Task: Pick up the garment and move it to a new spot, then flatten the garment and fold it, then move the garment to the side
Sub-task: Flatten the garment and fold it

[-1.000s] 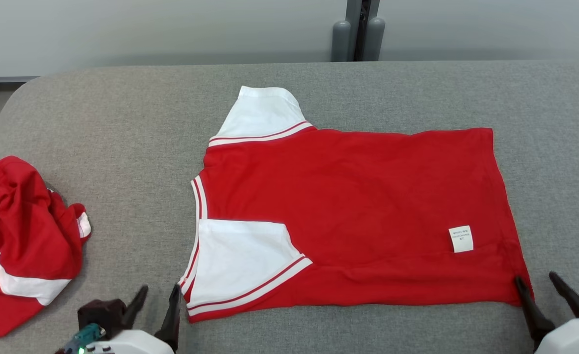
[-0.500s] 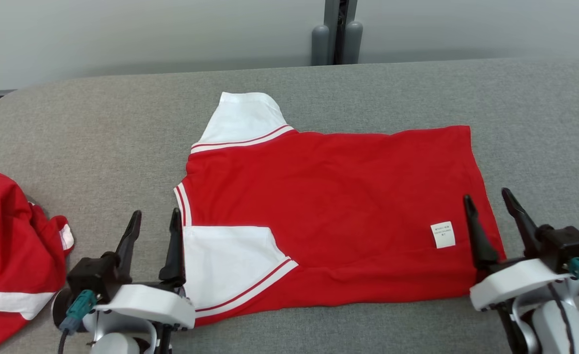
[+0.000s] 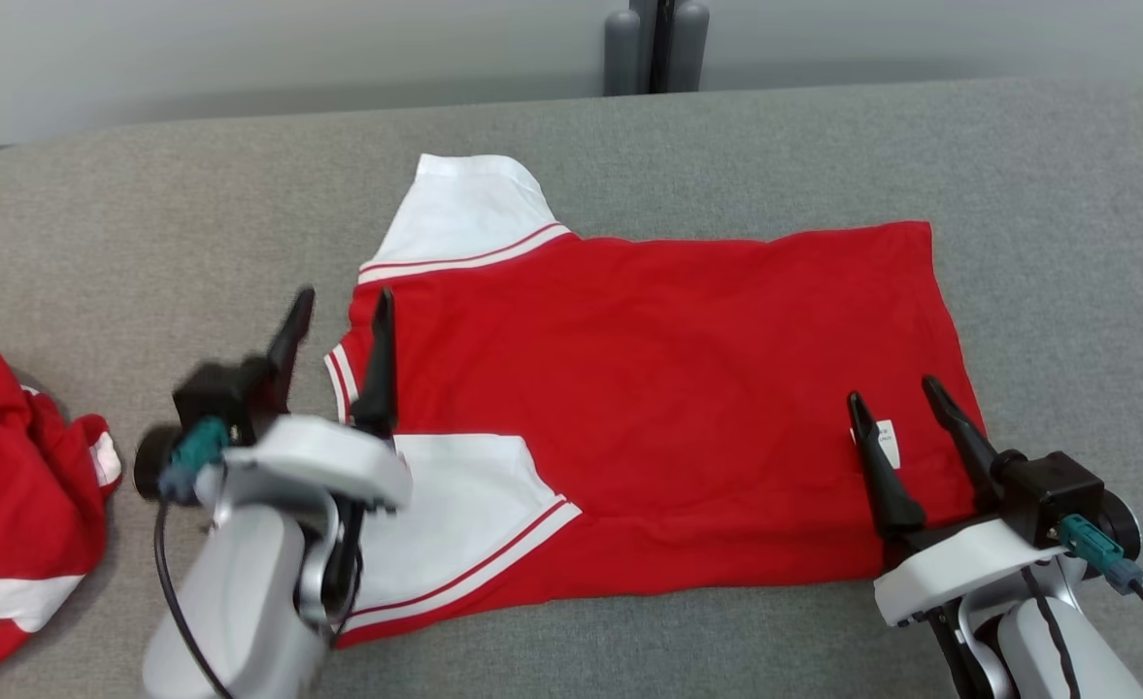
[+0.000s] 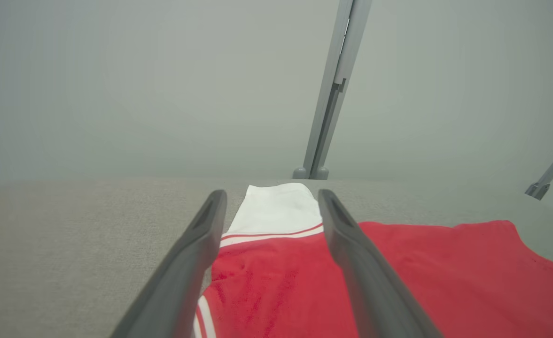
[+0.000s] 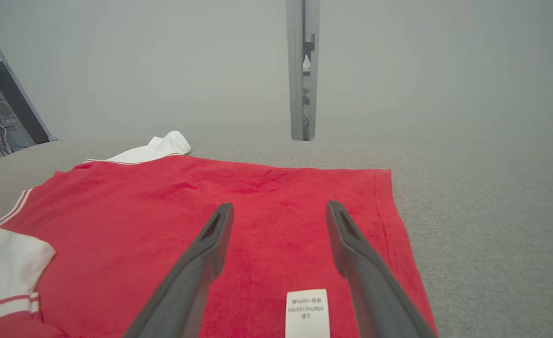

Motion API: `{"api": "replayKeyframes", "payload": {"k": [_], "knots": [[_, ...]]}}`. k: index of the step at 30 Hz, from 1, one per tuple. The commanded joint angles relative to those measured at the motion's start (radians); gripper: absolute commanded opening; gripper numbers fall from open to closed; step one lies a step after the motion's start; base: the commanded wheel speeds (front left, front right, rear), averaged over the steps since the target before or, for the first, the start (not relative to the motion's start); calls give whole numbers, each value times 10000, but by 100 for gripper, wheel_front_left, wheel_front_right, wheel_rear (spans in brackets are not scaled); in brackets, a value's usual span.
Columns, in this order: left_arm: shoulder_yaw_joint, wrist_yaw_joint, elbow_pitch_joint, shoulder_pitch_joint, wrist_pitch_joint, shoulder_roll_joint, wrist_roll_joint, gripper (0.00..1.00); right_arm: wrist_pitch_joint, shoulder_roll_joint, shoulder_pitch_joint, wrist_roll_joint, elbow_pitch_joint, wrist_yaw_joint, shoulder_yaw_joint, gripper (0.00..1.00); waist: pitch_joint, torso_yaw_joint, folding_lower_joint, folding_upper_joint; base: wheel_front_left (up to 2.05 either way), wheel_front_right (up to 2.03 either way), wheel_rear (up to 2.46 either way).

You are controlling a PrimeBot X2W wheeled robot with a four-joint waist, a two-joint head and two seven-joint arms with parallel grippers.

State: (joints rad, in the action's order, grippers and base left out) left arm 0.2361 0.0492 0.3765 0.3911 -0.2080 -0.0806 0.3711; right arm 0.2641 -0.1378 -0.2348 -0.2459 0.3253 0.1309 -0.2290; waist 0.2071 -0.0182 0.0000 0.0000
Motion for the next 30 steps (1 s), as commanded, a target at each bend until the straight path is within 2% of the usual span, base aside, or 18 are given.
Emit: {"api": "replayKeyframes", "payload": {"k": [1,16,21,28,30], "knots": [[-60,-76,310,671,26,-90,-52,100,3,-125,-155,-2,-94,0,20,100,296,-152,0,0,0,0,0],[-38,-227,4816,5935,1208,-401,-202,100,3,-208,-1008,-42,-529,0,10,100,2545,-1118,0,0,0,0,0],[29,-432,6385,7454,1980,-588,-170,100,1,-141,-1154,-187,-689,0,-148,100,3155,-1425,0,0,0,0,0],[356,-615,7882,8973,3088,-646,-338,100,1,-192,-1267,-250,-723,0,-272,100,3754,-1692,0,0,0,0,0],[477,-520,8197,9271,3302,-746,-447,100,0,-158,-1241,-236,-721,-2,-321,100,3831,-1767,0,0,0,0,0]]}}
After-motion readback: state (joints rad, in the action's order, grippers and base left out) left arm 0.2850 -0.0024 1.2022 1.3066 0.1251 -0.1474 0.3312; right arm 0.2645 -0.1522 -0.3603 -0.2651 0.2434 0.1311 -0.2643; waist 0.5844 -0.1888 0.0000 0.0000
